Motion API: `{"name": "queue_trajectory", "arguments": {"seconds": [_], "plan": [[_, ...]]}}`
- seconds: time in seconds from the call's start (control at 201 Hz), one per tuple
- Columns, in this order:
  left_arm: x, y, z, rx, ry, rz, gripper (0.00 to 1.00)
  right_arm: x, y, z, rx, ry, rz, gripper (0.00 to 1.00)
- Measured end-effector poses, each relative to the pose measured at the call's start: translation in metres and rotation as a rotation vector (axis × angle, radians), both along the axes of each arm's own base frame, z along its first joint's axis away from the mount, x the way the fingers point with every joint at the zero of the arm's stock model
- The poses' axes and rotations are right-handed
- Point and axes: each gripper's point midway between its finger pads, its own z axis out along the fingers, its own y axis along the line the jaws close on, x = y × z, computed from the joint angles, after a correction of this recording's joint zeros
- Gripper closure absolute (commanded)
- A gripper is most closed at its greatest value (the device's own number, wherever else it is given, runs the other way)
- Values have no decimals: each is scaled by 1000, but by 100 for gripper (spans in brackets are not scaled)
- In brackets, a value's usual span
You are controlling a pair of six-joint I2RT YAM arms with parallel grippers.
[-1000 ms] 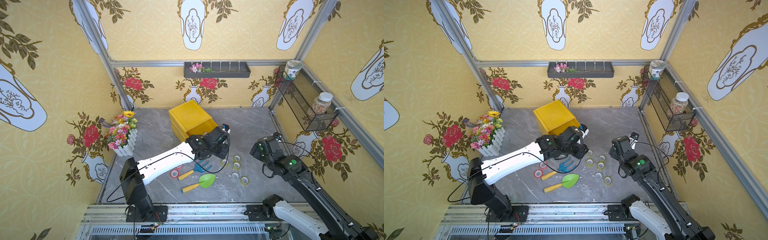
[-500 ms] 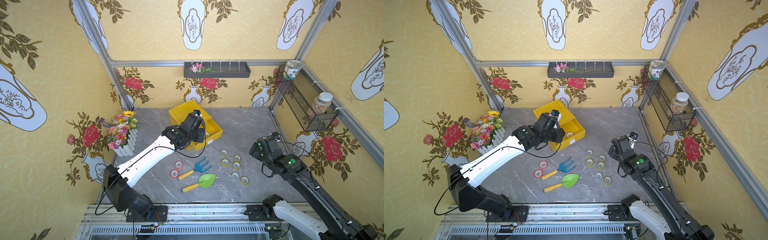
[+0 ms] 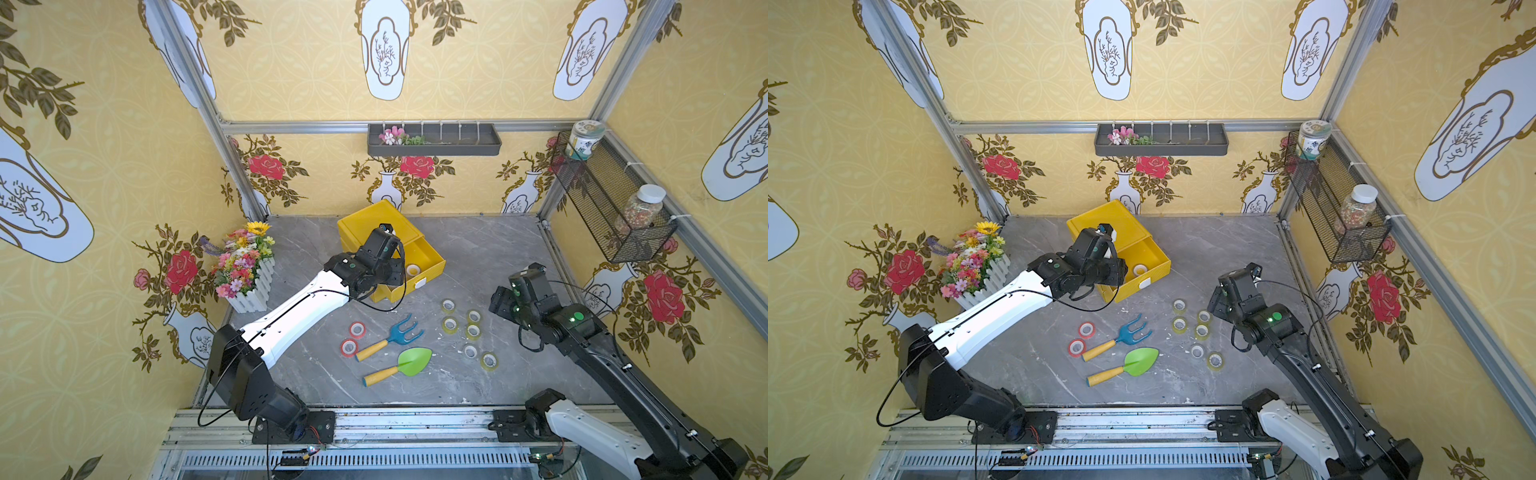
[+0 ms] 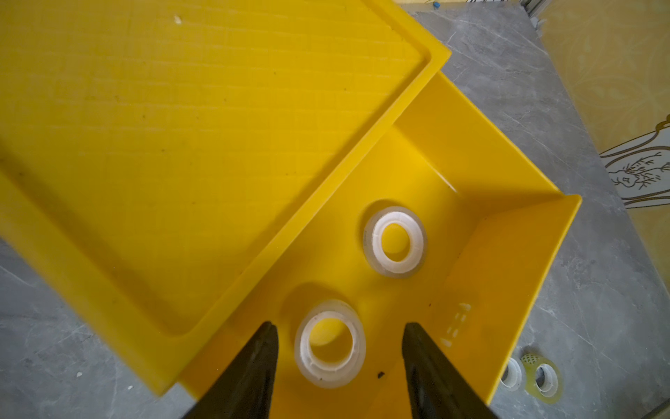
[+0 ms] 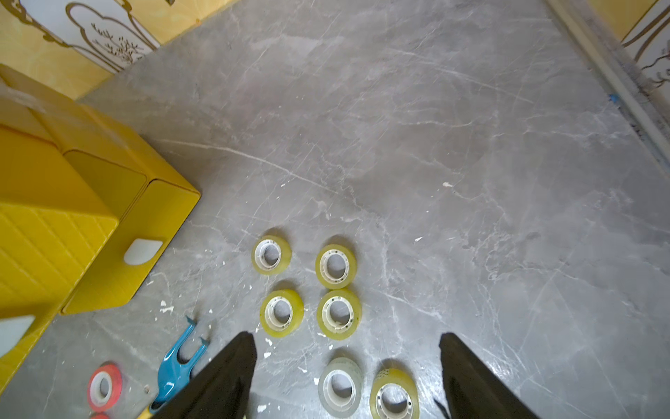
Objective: Place the transparent tape into the drawer according to color
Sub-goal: Place the tape in the drawer, then pick up the tape at the center of the board.
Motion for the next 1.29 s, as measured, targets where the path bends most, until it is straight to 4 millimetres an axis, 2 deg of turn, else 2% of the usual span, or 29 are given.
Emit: {"name": "queue_trajectory", "arguments": {"seconds": [0.159,0.344,0.368,0.548,0.692,0.802,0.916,1.041,1.29], "plan": [[-1,-2,18,-44,-36,-8,23,-3,18,1,21,20,78,18],[-12,3,49,-127,-95,-16,8,-19,44,-11,13,106,205,19],[-15,5,53,-140,-104,-14,1,-22,47,-14,7,119,220,19],[-32,19,68,-207,-150,-3,0,-40,67,-37,-13,221,301,21],[-43,35,67,-218,-185,27,0,-55,73,-64,-42,325,338,22],[-47,46,60,-196,-195,54,0,-71,80,-90,-69,427,372,22],[-46,52,51,-171,-192,74,0,-81,85,-109,-94,493,383,21],[-45,54,47,-158,-193,85,0,-78,84,-121,-119,514,368,21],[-43,53,42,-145,-190,83,0,-55,77,-140,-146,518,309,26]]}}
